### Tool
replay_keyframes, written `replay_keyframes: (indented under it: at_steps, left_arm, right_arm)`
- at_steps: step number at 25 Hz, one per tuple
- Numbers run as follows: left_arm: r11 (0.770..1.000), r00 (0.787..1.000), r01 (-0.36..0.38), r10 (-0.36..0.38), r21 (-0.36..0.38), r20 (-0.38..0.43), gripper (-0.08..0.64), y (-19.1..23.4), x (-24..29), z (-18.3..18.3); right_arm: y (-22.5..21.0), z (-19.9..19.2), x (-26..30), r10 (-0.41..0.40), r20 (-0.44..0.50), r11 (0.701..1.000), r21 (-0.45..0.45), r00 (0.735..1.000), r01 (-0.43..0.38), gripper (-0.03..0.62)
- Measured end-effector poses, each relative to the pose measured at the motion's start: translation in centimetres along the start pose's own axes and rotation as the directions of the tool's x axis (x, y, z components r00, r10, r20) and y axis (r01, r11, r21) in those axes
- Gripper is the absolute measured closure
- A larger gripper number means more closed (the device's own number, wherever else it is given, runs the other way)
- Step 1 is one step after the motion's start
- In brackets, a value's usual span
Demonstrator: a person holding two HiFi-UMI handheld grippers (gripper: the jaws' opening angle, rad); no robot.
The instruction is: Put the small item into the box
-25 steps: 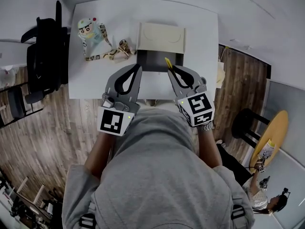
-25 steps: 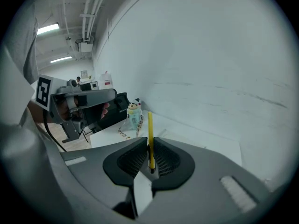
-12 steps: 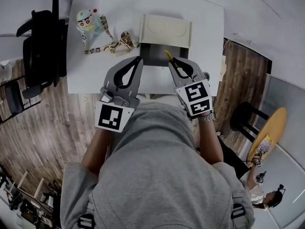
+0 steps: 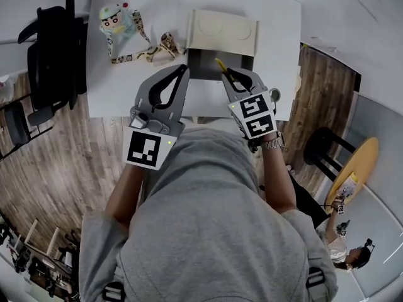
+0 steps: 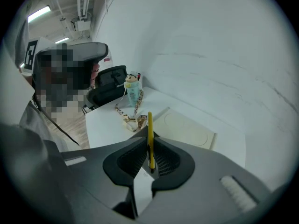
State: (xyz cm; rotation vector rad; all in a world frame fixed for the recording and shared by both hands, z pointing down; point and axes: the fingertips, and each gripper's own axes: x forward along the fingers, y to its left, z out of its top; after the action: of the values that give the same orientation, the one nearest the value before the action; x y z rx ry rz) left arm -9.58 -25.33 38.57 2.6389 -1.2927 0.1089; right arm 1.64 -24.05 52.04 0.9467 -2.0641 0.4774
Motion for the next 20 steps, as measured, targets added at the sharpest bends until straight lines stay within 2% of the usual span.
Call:
replay_keyframes:
  at_steps: [9, 20]
  left_arm:
    - [1.000, 1.000, -0.006, 0.006, -0.004, -0.003, 0.557, 0.6, -0.1, -0.1]
    - [1.000, 1.000, 0.001, -0.002, -0.010, -0.020, 0.557, 0.5, 0.3, -0.8]
  right_arm:
    - [-0.3, -2.3, 2.6, -0.018, -0.088, 0.999, -0.029, 0.996, 0.016, 0.531]
    - [-1.7, -5.6, 5.1, -0.025, -0.203, 0.998, -0.054, 0.979, 0.014, 0.531]
